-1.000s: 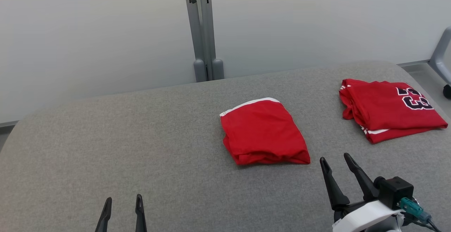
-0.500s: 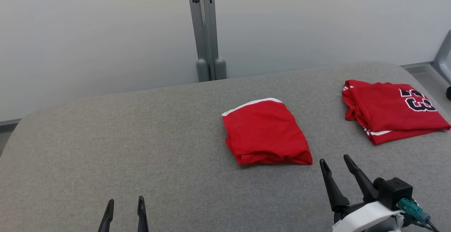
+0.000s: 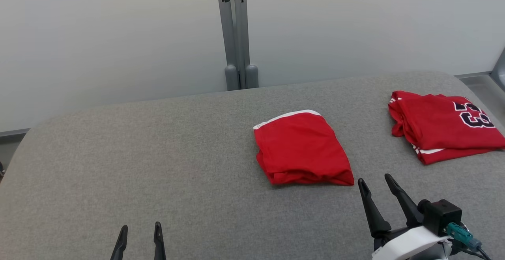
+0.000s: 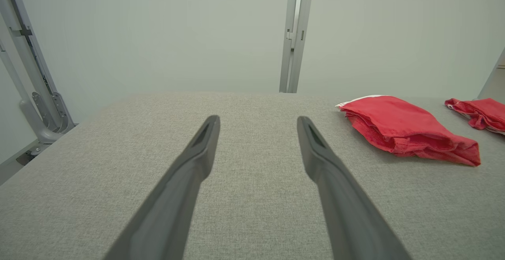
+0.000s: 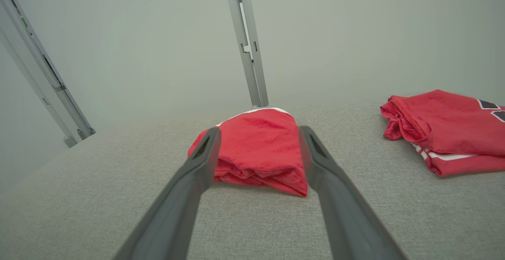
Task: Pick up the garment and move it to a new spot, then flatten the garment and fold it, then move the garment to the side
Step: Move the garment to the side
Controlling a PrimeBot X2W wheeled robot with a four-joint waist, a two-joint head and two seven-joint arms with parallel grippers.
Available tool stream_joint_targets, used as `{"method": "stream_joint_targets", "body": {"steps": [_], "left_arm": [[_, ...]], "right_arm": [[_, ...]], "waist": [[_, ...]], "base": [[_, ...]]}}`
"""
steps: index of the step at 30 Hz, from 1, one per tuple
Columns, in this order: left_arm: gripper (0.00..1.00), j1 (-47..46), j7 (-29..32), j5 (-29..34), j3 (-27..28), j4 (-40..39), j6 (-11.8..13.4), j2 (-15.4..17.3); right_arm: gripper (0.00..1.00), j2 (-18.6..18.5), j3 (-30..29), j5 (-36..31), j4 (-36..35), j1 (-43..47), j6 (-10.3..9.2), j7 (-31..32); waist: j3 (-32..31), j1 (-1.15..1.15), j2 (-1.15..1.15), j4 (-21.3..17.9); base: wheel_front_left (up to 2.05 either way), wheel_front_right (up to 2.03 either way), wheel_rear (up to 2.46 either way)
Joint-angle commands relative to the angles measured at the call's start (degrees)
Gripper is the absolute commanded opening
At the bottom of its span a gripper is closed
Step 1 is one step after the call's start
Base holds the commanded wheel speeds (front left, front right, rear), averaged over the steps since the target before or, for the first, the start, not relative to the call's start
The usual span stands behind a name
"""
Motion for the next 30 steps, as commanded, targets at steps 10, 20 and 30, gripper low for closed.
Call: {"method": "stream_joint_targets", "body": {"steps": [10,20,30], "left_arm": [[1.00,0.40,-0.01,-0.17,0.21,0.43,-0.08,0.04],[1.00,0.38,-0.01,-0.06,-0.03,0.55,-0.32,0.04],[1.00,0.02,-0.01,0.29,-0.55,0.58,0.02,0.04]], "right_arm": [[1.00,0.00,-0.41,-0.39,0.06,0.53,-0.06,-0.13],[1.00,-0.15,-0.16,-0.13,0.16,0.61,-0.06,-0.13],[1.00,-0.35,-0.19,-0.02,0.46,0.57,-0.06,-0.13]], "waist": [[-0.09,0.00,0.00,0.45],[0.27,0.00,0.00,0.42],[1.32,0.00,0.00,0.90]], "base": [[0.00,0.00,0.00],[0.00,0.00,0.00],[0.00,0.00,0.00]]}}
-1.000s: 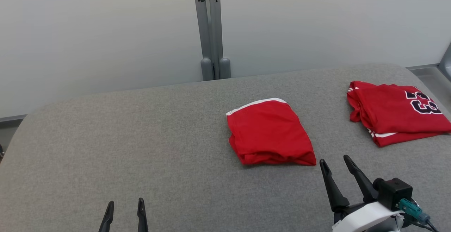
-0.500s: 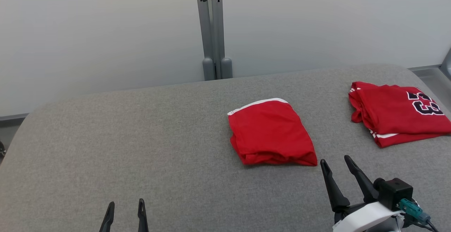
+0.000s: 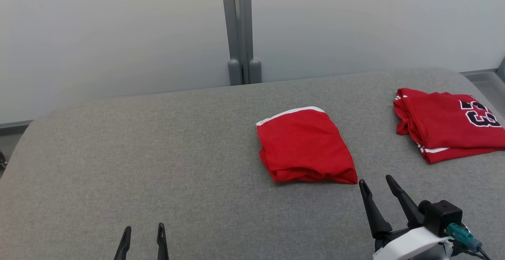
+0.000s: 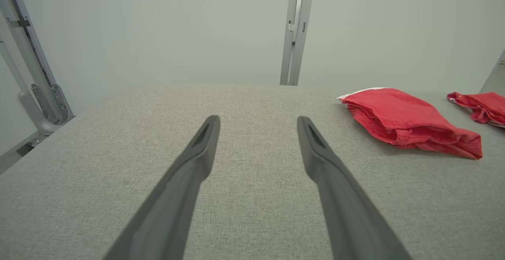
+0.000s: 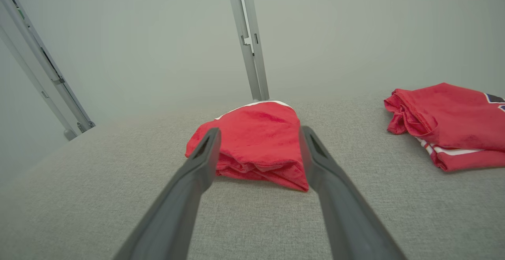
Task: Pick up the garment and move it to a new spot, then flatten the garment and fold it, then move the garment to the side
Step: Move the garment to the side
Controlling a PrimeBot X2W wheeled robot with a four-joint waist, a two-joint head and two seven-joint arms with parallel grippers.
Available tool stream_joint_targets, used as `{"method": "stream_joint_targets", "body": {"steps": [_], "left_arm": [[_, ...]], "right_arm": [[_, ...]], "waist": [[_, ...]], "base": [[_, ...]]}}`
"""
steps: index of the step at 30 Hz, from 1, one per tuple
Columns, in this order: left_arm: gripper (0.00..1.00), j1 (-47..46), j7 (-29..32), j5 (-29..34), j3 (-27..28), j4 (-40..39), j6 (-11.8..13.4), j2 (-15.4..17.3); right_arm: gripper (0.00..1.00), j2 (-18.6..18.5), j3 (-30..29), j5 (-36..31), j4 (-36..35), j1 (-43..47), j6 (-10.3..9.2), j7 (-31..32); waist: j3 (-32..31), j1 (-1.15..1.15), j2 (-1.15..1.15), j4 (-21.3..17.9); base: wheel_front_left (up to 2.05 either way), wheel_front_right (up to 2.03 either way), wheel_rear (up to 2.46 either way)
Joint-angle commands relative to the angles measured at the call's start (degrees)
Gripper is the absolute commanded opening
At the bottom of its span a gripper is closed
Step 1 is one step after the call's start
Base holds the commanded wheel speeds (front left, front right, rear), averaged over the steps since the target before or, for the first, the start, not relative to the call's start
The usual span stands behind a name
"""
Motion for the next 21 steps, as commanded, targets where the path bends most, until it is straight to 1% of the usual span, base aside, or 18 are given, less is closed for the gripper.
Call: {"method": "stream_joint_targets", "body": {"steps": [1,8,13,18,21], "left_arm": [[1.00,-0.04,-0.01,0.38,-0.04,0.11,0.17,0.04],[1.00,-1.52,-0.01,0.44,-0.86,0.27,-0.31,0.04],[1.00,-2.66,-0.01,0.57,-1.59,0.45,-0.58,0.05],[1.00,-3.82,-0.01,0.76,-2.96,1.08,-1.10,0.05],[1.00,-5.55,-0.01,0.90,-3.56,1.00,-1.41,0.06]], "right_arm": [[1.00,-0.24,0.01,0.10,0.24,0.37,-0.06,-0.13],[1.00,-0.64,0.18,1.12,1.71,-1.83,-0.06,-0.13],[1.00,-2.01,2.12,3.40,4.26,-5.37,-0.06,-0.13],[1.00,-3.87,5.44,8.43,9.75,-10.64,-0.06,-0.13],[1.00,-5.51,6.44,11.73,13.10,-15.01,-0.07,-0.13]], "waist": [[0.39,0.00,0.00,0.15],[2.54,0.00,0.00,1.04],[4.72,0.00,0.00,1.63],[7.11,0.00,0.00,2.64],[9.59,0.00,0.00,3.47]], "base": [[0.00,0.00,0.00],[0.00,0.00,0.00],[0.00,0.00,0.00],[0.00,0.00,0.00],[0.00,0.00,0.00]]}}
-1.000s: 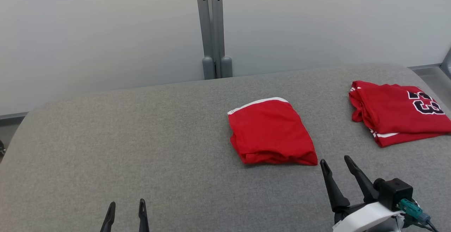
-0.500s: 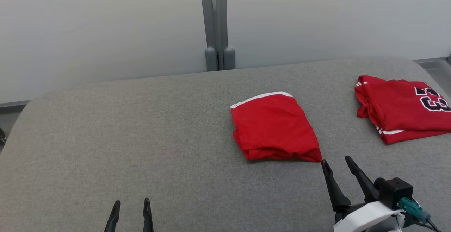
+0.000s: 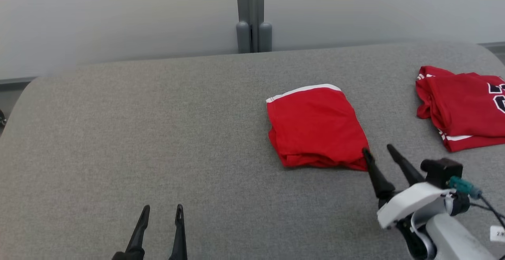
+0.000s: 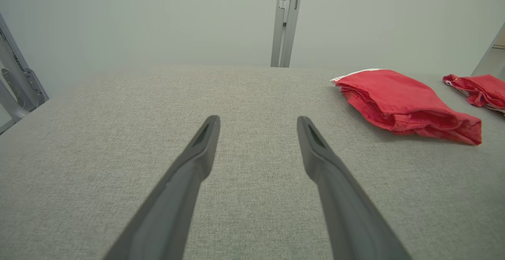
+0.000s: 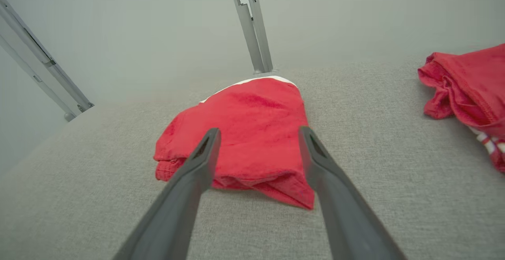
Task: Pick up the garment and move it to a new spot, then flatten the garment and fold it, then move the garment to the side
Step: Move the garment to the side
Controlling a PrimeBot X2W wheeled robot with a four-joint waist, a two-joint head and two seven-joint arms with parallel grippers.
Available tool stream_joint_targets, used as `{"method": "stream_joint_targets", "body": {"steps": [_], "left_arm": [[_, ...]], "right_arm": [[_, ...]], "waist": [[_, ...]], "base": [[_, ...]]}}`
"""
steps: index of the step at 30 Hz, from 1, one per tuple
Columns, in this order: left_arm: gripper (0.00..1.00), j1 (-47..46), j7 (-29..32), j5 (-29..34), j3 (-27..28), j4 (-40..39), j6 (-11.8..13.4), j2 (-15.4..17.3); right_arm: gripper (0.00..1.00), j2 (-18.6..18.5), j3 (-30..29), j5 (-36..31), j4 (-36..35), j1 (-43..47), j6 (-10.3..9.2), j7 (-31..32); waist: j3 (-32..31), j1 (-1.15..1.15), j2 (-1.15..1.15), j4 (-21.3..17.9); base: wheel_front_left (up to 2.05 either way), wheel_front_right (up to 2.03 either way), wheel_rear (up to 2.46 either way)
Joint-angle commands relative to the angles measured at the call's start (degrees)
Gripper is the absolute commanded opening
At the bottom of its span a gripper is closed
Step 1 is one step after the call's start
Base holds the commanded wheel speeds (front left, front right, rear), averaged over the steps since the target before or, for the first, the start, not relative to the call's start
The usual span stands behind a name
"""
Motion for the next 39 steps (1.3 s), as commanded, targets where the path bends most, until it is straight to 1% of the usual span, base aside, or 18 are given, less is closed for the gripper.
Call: {"method": "stream_joint_targets", "body": {"steps": [1,3,6,10,14,16,20,22,23,24,25,26,27,28,31,39], "left_arm": [[1.00,-1.75,-0.01,0.49,-0.23,-0.12,-0.34,0.08],[1.00,-2.97,-0.01,0.49,-0.74,-0.06,-0.56,0.08],[1.00,-4.88,-0.01,0.76,-1.16,0.01,-0.71,0.08],[1.00,-6.91,-0.01,1.01,-1.96,0.33,-0.91,0.09],[1.00,-8.89,-0.01,1.01,-2.76,0.48,-0.94,0.08],[1.00,-9.67,-0.01,0.94,-3.07,0.58,-0.98,0.08],[1.00,-10.59,-0.01,0.36,-3.70,0.92,-0.91,0.08],[1.00,-11.01,-0.01,0.32,-4.00,1.20,-0.95,0.08],[1.00,-11.24,-0.01,0.27,-4.13,1.30,-0.96,0.08],[1.00,-11.43,-0.01,0.19,-4.27,1.44,-0.95,0.08],[1.00,-11.55,-0.01,0.17,-4.38,1.54,-0.89,0.08],[1.00,-11.71,-0.01,0.15,-4.47,1.62,-0.78,0.08],[1.00,-11.83,-0.01,0.15,-4.54,1.67,-0.69,0.08],[1.00,-11.96,-0.01,0.15,-4.62,1.69,-0.60,0.08],[1.00,-12.13,-0.01,0.20,-4.50,1.38,-0.24,0.09],[1.00,-12.36,-0.01,0.75,-3.84,0.85,-0.70,0.09]], "right_arm": [[1.00,-0.83,0.10,1.49,1.17,-2.48,-0.07,-0.11],[1.00,-2.06,0.64,3.56,3.33,-5.55,-0.07,0.12],[1.00,-3.90,2.00,7.36,6.02,-10.13,-0.06,2.92],[1.00,-6.85,3.46,12.91,9.58,-15.77,-0.06,8.11],[1.00,-9.80,5.29,18.68,12.17,-20.76,-0.07,15.03],[1.00,-11.18,6.42,20.35,13.07,-22.69,-0.07,17.73],[1.00,-12.69,8.57,22.47,15.29,-25.32,-0.07,21.00],[0.99,-12.48,9.89,23.30,16.23,-26.11,-0.06,21.61],[0.82,-12.20,10.48,23.59,16.66,-26.25,-0.07,21.94],[0.71,-11.93,11.44,24.00,17.19,-26.43,-0.06,22.48],[0.51,-11.84,12.06,24.27,17.67,-26.60,-0.06,22.75],[0.37,-11.56,12.95,24.53,18.24,-26.61,-0.06,22.73],[0.05,-11.35,13.58,24.73,18.71,-26.57,-0.07,22.47],[0.00,-11.23,14.39,24.86,18.99,-26.50,-0.07,22.37],[0.00,-12.52,15.99,25.00,18.96,-26.92,-0.10,20.63],[0.00,-20.78,19.06,21.65,16.69,-30.53,-0.10,15.40]], "waist": [[3.14,0.00,0.00,1.52],[4.86,0.00,0.00,2.24],[7.55,0.00,0.00,3.12],[10.76,0.00,0.00,4.43],[13.34,0.00,0.00,5.54],[14.22,0.00,0.00,5.99],[15.17,0.00,0.00,6.53],[15.44,0.00,0.00,6.66],[15.52,0.00,0.00,6.69],[15.60,0.00,0.00,6.70],[15.66,0.00,0.00,6.69],[15.70,0.00,0.00,6.65],[15.70,0.00,0.00,6.60],[15.68,0.00,0.00,6.55],[15.75,0.00,0.00,6.08],[16.96,0.00,0.00,2.41]], "base": [[0.00,0.00,0.00],[0.00,0.00,0.00],[0.00,0.00,0.00],[0.00,0.00,0.00],[0.00,0.00,0.00],[0.00,0.00,0.00],[0.00,0.00,0.00],[0.00,0.00,0.00],[0.00,0.00,0.00],[0.00,0.00,0.00],[0.00,0.00,0.00],[0.00,0.00,0.00],[0.00,0.00,0.00],[0.00,0.00,0.00],[0.00,0.00,0.00],[0.00,0.00,0.00]]}}
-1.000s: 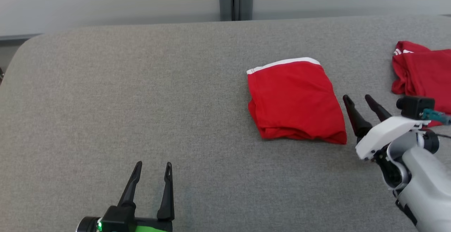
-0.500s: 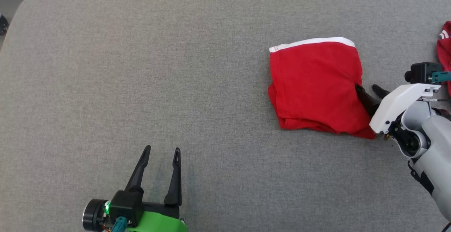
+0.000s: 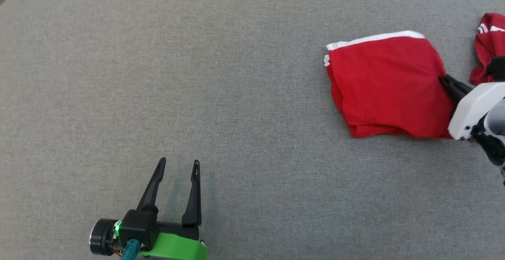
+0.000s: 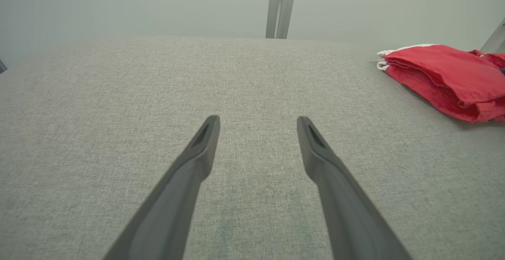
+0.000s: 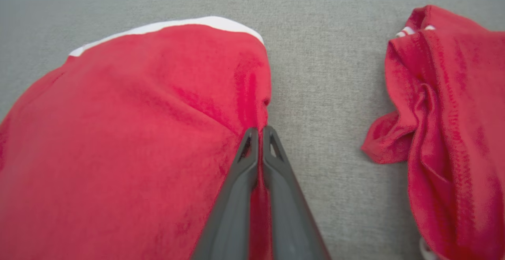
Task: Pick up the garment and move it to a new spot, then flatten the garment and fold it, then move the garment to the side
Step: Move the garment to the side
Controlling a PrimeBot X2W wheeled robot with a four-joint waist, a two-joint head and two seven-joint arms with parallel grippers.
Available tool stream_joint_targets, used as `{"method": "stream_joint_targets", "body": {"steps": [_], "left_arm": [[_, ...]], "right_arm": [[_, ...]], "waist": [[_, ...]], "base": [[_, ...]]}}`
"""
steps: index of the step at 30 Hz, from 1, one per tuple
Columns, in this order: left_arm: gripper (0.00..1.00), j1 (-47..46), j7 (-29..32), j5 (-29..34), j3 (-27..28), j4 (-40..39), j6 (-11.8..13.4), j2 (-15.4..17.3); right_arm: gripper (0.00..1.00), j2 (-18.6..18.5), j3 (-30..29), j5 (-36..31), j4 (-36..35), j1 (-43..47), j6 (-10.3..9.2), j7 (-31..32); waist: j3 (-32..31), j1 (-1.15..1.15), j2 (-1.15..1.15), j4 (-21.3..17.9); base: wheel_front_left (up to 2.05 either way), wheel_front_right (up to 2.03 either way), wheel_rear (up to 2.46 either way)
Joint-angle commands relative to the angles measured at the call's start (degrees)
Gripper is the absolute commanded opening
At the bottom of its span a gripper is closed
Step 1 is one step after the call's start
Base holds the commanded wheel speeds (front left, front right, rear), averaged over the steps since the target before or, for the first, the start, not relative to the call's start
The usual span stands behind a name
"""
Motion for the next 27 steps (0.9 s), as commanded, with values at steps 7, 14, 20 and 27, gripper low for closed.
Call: {"method": "stream_joint_targets", "body": {"steps": [7,14,20,27], "left_arm": [[1.00,-2.67,-0.01,1.63,1.14,-0.30,-0.94,0.11],[1.00,-4.21,-0.01,3.09,2.31,0.20,-2.44,0.11],[1.00,-5.19,-0.01,4.10,3.07,0.45,-3.52,0.11],[1.00,-5.50,0.00,4.27,3.30,0.50,-3.78,0.11]], "right_arm": [[0.00,-8.64,0.09,-3.10,-1.98,-4.87,-0.12,-0.92],[0.00,-14.68,-0.65,-6.26,-2.00,-8.42,-0.12,-1.51],[0.00,-18.99,-0.82,-9.74,-1.64,-10.25,-0.12,-1.22],[0.00,-22.12,-3.15,-10.61,-1.12,-9.64,-0.12,-1.04]], "waist": [[3.41,0.00,0.00,-4.28],[6.01,0.00,0.00,-5.38],[7.29,0.00,0.00,-5.23],[7.40,0.00,0.00,-4.70]], "base": [[0.00,0.00,0.00],[0.00,0.00,0.00],[0.00,0.00,0.00],[0.00,0.00,0.00]]}}
